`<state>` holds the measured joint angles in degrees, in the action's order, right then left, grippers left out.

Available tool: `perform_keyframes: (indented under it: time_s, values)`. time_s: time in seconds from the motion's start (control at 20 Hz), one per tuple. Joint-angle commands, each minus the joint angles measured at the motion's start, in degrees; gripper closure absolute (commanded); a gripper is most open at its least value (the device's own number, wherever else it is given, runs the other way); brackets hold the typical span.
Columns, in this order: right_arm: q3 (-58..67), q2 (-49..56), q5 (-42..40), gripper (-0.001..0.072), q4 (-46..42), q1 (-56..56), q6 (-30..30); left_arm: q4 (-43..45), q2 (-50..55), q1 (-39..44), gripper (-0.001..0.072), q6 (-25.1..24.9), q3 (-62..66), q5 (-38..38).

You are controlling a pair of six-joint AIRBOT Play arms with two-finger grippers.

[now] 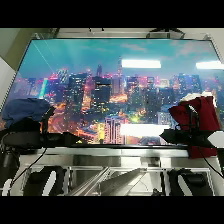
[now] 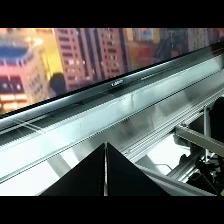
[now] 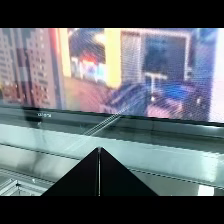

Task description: Fold the shirts.

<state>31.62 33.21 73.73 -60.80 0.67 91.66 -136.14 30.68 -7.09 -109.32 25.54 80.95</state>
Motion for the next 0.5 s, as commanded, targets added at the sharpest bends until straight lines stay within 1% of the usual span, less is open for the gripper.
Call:
perform_keyframes:
  time_s: [0.0,0.15,0.25,0.35,0.45]
  values:
    - [-0.02,-0.04,0.02,0.0689,0.02,-0.04,0.02,0.02,-0.04,0.02,0.0695,-0.09,-0.02,0.02]
    - [-0.02,-0.04,0.02,0.0689,0.02,-0.04,0.02,0.02,-0.04,0.02,0.0695,-0.04,-0.02,0.0]
    - [-0.02,-0.04,0.02,0.0688,0.02,-0.04,0.02,0.61,-0.02,0.0,0.0695,0.98,1.03,-0.02]
    - [-0.02,-0.04,0.02,0.0688,0.02,-0.04,0.02,5.09,1.6,-0.39,0.0695,1.01,5.92,-0.04]
    - [-0.02,-0.04,0.02,0.0688,0.02,-0.04,0.04,8.35,5.53,-2.49,0.0692,1.01,12.76,0.17]
